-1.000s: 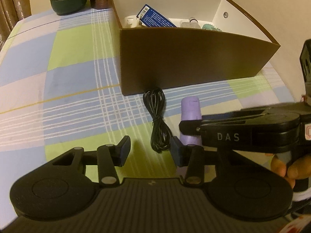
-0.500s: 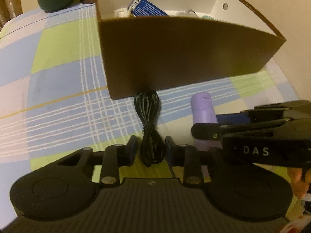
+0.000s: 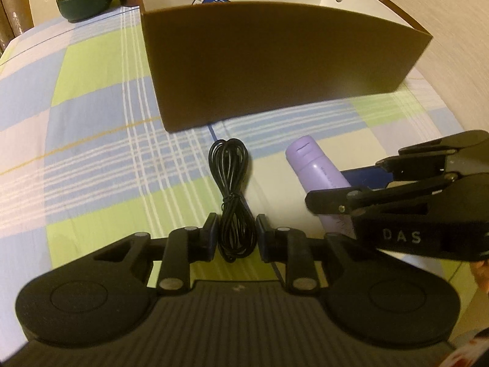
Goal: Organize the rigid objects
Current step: 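Grasp the purple tube with the right tool while the left tool grasps the black cable, then lift the purple tube and black cable and carry both over the brown box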
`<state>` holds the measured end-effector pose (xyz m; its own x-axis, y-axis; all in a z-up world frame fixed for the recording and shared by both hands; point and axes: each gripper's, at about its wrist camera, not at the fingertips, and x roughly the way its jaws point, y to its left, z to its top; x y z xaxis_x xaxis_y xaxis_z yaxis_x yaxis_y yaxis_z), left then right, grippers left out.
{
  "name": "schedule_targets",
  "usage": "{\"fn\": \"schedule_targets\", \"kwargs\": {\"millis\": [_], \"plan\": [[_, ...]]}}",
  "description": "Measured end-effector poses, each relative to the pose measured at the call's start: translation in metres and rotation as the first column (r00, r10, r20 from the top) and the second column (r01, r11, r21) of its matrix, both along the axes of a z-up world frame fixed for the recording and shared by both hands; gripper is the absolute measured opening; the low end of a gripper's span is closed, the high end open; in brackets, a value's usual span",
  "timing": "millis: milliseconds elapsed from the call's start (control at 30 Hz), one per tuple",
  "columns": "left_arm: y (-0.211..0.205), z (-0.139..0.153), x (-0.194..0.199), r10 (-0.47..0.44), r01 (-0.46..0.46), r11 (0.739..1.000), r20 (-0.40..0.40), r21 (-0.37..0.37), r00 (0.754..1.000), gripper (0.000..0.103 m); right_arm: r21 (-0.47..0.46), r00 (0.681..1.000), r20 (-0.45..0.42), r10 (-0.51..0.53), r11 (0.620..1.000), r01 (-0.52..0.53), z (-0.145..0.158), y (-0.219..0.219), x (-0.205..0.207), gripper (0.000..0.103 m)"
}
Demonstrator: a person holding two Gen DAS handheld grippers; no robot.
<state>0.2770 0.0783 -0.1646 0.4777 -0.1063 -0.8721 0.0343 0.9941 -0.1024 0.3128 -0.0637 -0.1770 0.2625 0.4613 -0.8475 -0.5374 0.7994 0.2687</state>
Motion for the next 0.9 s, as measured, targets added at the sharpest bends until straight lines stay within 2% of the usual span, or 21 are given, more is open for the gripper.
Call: {"fn": "schedule_targets", "kwargs": {"millis": [533, 667, 900], "plan": [[-0.031, 0.003, -0.063, -0.080, 0.078, 0.996, -0.043, -0.046, 0.996, 0.023, -0.089, 0.995, 0.036, 0.095, 0.992, -0.091, 0.005, -0.061, -0.053, 0.030], [-0.036, 0.005, -0.064, -0.094, 0.092, 0.994, -0.037, -0.052, 0.995, 0.023, -0.090, 0.997, 0.036, 0.064, 0.994, -0.061, 0.001, -0.066, -0.057, 0.030], [-0.042, 0.002, -0.053, -0.062, 0.061, 0.997, -0.045, -0.040, 0.997, 0.023, -0.083, 0.998, 0.069, -0.003, 0.997, 0.008, -0.002, -0.066, -0.067, 0.031]]}}
